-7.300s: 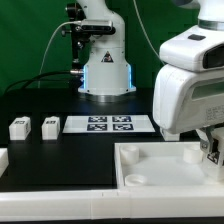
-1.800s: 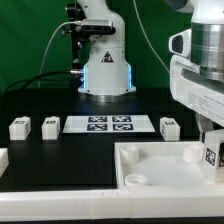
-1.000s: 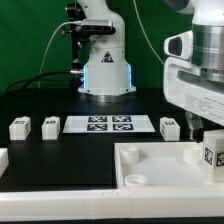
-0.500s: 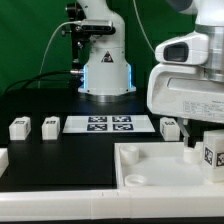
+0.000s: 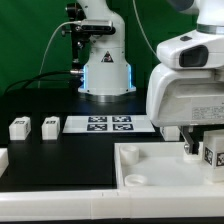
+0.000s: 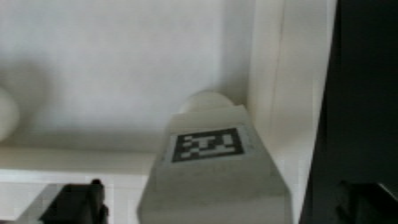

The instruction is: Assemble one leg

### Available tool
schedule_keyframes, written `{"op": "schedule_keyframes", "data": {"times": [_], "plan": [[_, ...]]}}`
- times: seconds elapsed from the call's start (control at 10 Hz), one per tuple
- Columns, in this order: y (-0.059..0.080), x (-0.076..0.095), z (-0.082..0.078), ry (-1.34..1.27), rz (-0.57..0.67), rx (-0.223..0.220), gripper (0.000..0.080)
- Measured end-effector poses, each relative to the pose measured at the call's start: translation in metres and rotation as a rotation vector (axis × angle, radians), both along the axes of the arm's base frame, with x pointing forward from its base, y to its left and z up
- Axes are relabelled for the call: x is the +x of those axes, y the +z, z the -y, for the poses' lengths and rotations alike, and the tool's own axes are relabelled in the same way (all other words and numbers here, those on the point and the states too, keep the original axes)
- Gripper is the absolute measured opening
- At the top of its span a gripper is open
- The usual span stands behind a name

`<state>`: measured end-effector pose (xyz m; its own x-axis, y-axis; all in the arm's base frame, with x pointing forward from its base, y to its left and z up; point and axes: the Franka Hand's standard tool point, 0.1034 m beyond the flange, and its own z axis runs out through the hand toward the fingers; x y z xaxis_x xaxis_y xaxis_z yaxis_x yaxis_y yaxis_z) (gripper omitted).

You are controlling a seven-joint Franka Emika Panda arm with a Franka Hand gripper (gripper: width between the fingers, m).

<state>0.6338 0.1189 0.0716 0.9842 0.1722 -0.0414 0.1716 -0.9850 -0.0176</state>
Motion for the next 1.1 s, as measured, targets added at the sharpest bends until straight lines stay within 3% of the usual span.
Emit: {"op": "schedule_keyframes", "data": {"times": [0.3, 0.5, 0.6, 0.7, 1.0, 1.1], "plan": [[-0.0004, 0.0004, 0.0028, 0.022, 0.000, 0.000, 0.0649], [-0.0004, 0.0004, 0.0028, 0.022, 0.000, 0.000, 0.0385], [-0.0004, 0.0003, 0.0028, 0.022, 0.000, 0.000, 0.0385], [-0.0005, 0.0003, 0.0028, 0.013, 0.000, 0.000, 0.0291], [-0.0006, 0.0001, 0.0021, -0.073, -0.002, -0.001, 0.0292], [-0.0007, 0.0001, 0.0018, -0.228, -0.004, -0.006, 0.0292]]}}
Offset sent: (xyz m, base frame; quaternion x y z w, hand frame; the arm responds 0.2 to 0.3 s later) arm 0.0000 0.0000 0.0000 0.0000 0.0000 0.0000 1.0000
